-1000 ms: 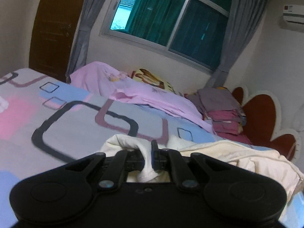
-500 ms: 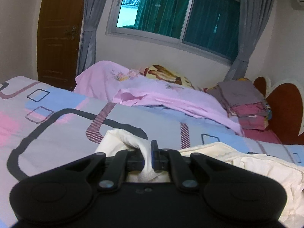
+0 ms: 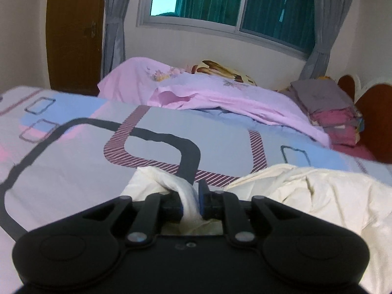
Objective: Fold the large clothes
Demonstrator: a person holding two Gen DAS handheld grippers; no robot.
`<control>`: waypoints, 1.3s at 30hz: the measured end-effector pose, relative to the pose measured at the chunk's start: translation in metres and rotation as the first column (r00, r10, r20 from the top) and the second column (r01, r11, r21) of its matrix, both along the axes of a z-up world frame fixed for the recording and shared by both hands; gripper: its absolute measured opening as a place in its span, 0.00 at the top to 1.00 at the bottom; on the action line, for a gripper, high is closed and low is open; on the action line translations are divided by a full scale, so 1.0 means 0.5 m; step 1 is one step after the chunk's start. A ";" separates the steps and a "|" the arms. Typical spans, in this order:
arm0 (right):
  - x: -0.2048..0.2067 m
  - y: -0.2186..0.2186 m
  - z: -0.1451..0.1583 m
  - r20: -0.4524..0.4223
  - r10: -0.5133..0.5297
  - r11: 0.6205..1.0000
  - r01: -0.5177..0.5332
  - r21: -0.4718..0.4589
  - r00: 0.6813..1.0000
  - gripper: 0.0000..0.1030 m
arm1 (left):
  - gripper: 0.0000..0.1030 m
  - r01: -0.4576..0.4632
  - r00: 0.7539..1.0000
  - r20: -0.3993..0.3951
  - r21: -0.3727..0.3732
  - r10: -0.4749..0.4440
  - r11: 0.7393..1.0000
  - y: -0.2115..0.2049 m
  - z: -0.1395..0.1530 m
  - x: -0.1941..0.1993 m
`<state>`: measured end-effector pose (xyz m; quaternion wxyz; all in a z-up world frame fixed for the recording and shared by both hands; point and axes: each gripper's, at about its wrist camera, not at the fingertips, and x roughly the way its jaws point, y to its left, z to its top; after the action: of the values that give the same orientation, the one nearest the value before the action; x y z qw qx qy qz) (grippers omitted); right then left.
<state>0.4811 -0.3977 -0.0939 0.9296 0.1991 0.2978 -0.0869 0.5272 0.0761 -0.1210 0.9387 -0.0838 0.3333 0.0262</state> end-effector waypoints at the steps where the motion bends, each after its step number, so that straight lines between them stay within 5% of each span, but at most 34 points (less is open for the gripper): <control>1: -0.007 0.000 0.010 0.019 0.005 1.000 -0.005 -0.015 1.000 0.15 | 0.82 -0.002 1.000 -0.003 -0.017 0.002 1.000 0.007 0.007 -0.003; 3: -0.020 0.001 0.029 0.052 0.001 0.999 0.001 -0.042 0.999 0.15 | 0.73 -0.009 1.000 -0.001 -0.045 0.009 0.999 0.019 0.024 -0.013; 5: -0.031 0.010 0.053 0.090 0.004 0.997 0.003 -0.079 0.996 0.15 | 0.48 -0.018 1.000 0.022 -0.048 0.019 0.999 0.026 0.045 -0.031; 6: -0.035 0.018 0.063 0.105 0.019 0.995 -0.008 -0.104 0.994 0.16 | 0.10 -0.036 0.998 0.043 -0.034 0.038 0.999 0.028 0.056 -0.043; 7: -0.039 0.032 0.073 0.118 0.043 0.990 -0.026 -0.141 0.992 0.16 | 0.03 -0.059 0.996 0.071 -0.006 0.059 0.998 0.026 0.065 -0.053; 11: -0.041 0.095 0.082 0.102 0.169 0.959 -0.139 -0.248 0.980 0.44 | 0.11 0.000 0.990 0.141 0.085 -0.012 0.996 0.004 0.089 -0.086; 18: -0.051 0.232 0.031 0.043 0.378 0.873 -0.341 -0.349 0.925 0.44 | 0.21 0.188 0.966 0.143 0.187 -0.216 0.964 -0.092 0.054 -0.116; 22: -0.022 0.280 -0.035 -0.017 0.399 0.843 -0.374 -0.386 0.917 0.44 | 0.25 0.175 0.960 0.166 0.266 -0.224 0.948 -0.129 -0.006 -0.093; 29: 0.057 0.289 -0.105 -0.037 0.361 0.830 -0.339 -0.444 0.932 0.44 | 0.23 0.096 0.970 0.193 0.242 -0.145 0.965 -0.131 -0.054 -0.043; 39: 0.080 0.218 -0.154 -0.011 0.328 0.904 -0.317 -0.287 0.945 0.43 | 0.20 0.073 0.986 0.140 0.115 -0.089 0.991 -0.075 -0.087 -0.020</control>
<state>0.5212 -0.2886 -0.1709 0.9555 0.0130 0.2934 0.0297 0.5174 0.0386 -0.1647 0.9639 -0.0203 0.2654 0.0002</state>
